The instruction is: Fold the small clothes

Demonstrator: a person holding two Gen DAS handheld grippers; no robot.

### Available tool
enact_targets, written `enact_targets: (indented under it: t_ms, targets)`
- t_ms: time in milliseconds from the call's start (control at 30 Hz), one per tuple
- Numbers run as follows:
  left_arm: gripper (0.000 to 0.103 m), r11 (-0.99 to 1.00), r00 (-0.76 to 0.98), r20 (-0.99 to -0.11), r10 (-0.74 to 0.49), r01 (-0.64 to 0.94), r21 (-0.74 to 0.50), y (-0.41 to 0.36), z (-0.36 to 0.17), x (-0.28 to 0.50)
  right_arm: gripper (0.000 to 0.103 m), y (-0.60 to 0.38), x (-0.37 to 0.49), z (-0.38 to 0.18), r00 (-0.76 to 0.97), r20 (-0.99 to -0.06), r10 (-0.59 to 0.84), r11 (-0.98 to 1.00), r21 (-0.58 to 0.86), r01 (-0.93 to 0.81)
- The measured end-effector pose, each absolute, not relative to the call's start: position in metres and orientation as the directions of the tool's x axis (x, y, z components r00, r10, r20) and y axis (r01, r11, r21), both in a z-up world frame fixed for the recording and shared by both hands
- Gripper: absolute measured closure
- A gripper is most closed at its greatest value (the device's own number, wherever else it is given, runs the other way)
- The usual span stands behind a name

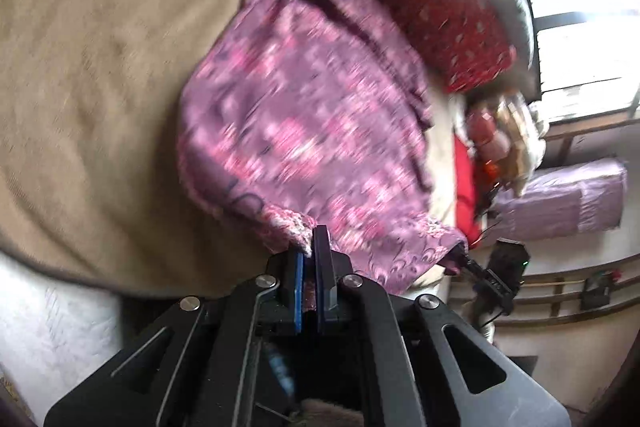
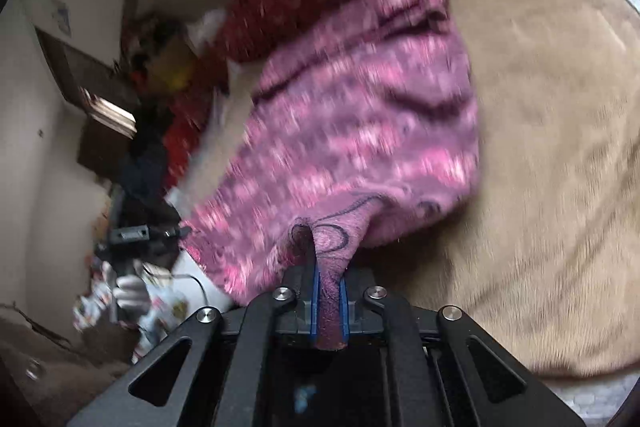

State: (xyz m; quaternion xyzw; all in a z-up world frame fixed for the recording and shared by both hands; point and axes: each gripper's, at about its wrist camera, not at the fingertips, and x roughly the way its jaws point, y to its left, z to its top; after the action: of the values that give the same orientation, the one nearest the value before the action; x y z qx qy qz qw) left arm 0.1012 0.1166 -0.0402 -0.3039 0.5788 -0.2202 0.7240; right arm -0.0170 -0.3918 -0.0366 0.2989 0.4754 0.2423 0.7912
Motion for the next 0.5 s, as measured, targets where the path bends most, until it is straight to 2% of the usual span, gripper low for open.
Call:
enact_targets:
  t_ms: [200, 500]
  targets:
    - [0.101, 0.7, 0.305, -0.672, -0.675, -0.025, -0.714, 0.115, -0.021, 0.149, 0.096, -0.401, 0.02, -0.023, 0.508, -0.54, 0.671, 0.667, 0.74, -0.093]
    - [0.101, 0.705, 0.42, -0.655, -0.629, -0.047, -0.708, 0.117, -0.005, 0.258, 0.096, -0.424, 0.109, -0.02, 0.588, -0.492, 0.642, 0.649, 0.757, -0.076]
